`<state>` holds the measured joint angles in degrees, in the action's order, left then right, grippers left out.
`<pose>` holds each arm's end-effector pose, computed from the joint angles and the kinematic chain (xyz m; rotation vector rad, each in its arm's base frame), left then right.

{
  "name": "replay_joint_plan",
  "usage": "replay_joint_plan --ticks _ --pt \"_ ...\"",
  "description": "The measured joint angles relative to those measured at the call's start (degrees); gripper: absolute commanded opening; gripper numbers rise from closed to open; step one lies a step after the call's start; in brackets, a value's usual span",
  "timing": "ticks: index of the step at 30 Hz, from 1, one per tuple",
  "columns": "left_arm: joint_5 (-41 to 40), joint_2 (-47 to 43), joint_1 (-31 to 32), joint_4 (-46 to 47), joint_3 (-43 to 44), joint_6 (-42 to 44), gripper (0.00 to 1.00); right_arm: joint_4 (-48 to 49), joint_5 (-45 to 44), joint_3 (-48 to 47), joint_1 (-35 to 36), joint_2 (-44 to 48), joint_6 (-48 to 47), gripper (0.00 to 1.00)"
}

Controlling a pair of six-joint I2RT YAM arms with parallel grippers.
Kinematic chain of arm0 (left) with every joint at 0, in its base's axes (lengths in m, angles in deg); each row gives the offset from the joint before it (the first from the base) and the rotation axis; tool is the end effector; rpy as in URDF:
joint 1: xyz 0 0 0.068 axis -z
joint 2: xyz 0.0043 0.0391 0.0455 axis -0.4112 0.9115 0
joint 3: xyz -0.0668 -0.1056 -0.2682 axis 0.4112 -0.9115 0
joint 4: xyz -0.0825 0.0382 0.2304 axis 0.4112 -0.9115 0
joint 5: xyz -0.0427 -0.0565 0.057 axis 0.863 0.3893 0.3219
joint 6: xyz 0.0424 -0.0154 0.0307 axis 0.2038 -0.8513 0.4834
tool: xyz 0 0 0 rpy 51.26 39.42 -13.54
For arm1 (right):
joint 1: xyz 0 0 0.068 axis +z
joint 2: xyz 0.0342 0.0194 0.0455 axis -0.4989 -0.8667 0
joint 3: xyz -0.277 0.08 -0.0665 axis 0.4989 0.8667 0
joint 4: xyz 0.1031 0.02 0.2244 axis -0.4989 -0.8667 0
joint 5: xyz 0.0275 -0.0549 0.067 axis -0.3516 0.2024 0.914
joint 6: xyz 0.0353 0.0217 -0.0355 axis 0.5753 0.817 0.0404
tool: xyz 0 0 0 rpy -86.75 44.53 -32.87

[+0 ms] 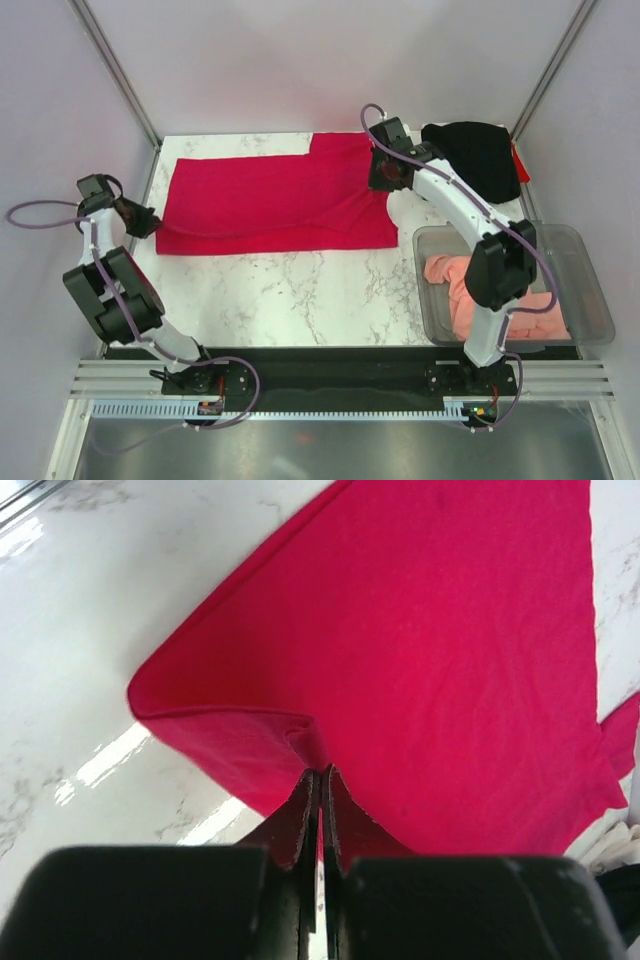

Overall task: Fold and stack the t-shirts
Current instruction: Fold the tshirt

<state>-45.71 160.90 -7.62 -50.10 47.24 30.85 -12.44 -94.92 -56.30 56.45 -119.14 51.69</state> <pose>0.2836 0.1662 0.2734 -1.3529 2.1308 -0.3372 0.3634 0.1737 0.3364 0.1566 2.4518 0.2072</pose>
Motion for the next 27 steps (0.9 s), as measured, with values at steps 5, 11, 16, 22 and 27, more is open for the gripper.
replay_joint_plan --ticks 5,11,16,22,27 --pt "2.4 10.9 2.7 0.0 9.5 0.9 0.84 -1.5 1.9 -15.9 -3.3 -14.2 -1.2 0.91" --pt "2.9 7.9 3.5 0.4 5.8 1.9 1.00 -0.8 1.7 -13.8 -6.1 -15.1 -1.6 0.93" --pt "1.4 -4.2 2.7 1.5 -4.5 1.8 1.00 5.6 3.3 14.3 -4.5 6.6 2.6 0.88" --pt "1.6 -7.0 1.4 4.1 -14.0 1.3 0.99 13.1 6.5 31.1 0.6 17.7 7.7 0.84" --pt "1.8 -3.2 1.1 5.5 -16.3 -0.3 0.99 15.5 7.1 35.0 1.3 12.0 9.3 0.83"
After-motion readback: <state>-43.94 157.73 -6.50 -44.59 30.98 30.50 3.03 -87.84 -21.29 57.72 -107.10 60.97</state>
